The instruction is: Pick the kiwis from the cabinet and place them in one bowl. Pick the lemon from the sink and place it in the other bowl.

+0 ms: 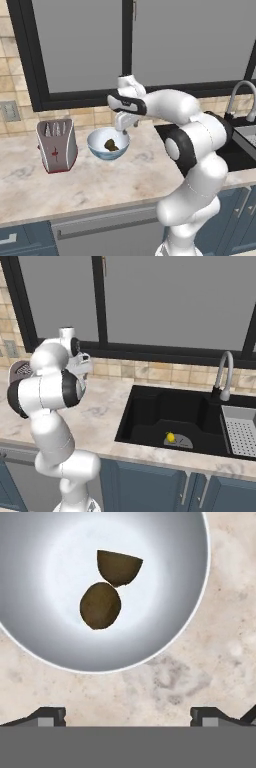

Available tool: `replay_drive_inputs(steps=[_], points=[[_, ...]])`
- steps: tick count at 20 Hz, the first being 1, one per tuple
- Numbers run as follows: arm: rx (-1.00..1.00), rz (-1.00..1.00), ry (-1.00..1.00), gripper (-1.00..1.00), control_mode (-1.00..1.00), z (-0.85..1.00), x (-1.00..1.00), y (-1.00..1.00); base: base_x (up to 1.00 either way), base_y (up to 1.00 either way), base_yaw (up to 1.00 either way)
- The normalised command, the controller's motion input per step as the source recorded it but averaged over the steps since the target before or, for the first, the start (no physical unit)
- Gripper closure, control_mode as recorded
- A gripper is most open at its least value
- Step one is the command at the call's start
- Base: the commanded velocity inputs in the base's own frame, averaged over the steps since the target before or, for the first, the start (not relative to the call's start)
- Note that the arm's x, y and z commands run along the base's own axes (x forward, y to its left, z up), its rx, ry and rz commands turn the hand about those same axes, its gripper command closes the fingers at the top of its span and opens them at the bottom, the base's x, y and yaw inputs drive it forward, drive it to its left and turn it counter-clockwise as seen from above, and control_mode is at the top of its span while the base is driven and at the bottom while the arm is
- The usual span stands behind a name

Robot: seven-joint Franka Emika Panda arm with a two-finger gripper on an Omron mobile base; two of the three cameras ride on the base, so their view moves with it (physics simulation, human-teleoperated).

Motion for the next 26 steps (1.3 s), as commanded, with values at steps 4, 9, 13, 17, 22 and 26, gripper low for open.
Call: replay_drive_inputs(steps=[4,9,13,17,22,26], points=[[0.01,-0.03,-0.05,-1.00,-1.00,-0.07,-0.10,-0.03,0.00,0.00,0.00],[0.05,-0.06,-0.10,-1.00,-1.00,-0.01,-0.56,-0.23,0.00,0.00,0.00],[0.10,-0.05,-0.14,-1.00,-1.00,0.00,-0.68,-0.33,0.00,0.00,0.00],[0.00,-0.02,-0.14,-1.00,-1.00,0.02,-0.69,-0.04,0.00,0.00,0.00],[0.00,0.00,-0.22,-1.00,-1.00,0.18,-0.59,-0.07,0.00,0.00,0.00],[0.01,-0.11,0.02,-1.00,-1.00,-0.04,-0.06,-0.07,0.00,0.00,0.00]])
